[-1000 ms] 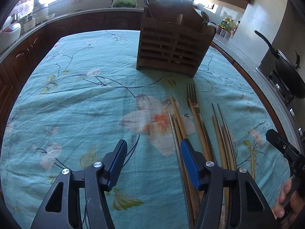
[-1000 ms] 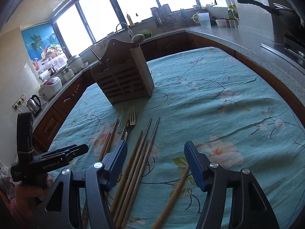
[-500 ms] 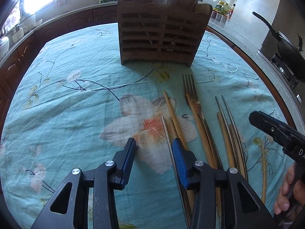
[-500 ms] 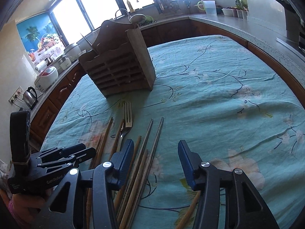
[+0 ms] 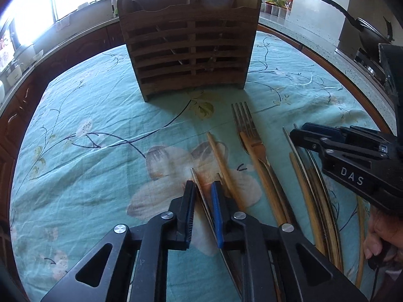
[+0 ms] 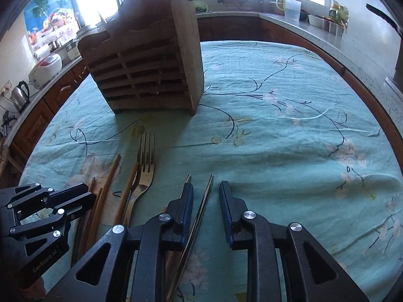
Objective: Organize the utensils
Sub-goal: 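Grasp a metal chopstick with the left tool while the right tool grasps a thin stick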
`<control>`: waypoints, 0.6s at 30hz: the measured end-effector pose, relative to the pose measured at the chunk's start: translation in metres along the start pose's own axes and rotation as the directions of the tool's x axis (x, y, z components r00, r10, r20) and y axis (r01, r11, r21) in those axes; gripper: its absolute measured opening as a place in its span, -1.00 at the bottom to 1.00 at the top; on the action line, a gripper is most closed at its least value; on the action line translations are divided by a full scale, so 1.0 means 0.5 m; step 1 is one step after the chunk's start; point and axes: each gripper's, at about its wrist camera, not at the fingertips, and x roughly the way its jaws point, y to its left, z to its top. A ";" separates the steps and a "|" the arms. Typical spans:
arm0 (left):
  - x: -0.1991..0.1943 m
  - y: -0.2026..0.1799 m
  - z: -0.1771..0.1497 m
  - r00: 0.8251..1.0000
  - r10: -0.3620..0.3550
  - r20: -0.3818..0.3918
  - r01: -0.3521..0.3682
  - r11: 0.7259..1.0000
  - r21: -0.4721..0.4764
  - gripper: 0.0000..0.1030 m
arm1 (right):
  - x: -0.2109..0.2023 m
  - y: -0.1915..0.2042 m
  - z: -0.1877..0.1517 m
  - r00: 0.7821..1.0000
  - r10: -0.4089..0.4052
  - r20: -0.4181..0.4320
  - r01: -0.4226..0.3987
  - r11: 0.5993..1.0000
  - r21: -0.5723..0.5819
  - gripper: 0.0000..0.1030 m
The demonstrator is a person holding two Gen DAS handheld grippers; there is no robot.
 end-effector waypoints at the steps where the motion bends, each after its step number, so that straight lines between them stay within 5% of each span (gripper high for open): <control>1: 0.001 -0.001 -0.001 1.000 -0.002 0.007 0.002 1.000 0.002 -0.87 | 0.001 0.005 0.000 1.000 -0.015 -0.001 0.015 1.000 -0.023 -0.59; 5: 0.002 0.007 -0.005 0.999 -0.023 0.024 0.024 0.999 -0.023 -0.93 | 0.001 0.000 0.001 1.000 -0.008 0.002 0.008 0.999 -0.032 -0.88; 12: -0.029 0.060 -0.014 0.992 -0.118 0.037 0.122 0.984 -0.127 -0.96 | -0.041 -0.033 -0.005 0.994 0.099 0.046 -0.102 0.992 0.078 -0.93; 18: -0.118 0.091 -0.018 0.982 -0.144 0.122 0.160 0.977 -0.140 -0.96 | -0.125 -0.035 -0.003 0.978 0.160 0.133 -0.174 0.980 0.099 -0.93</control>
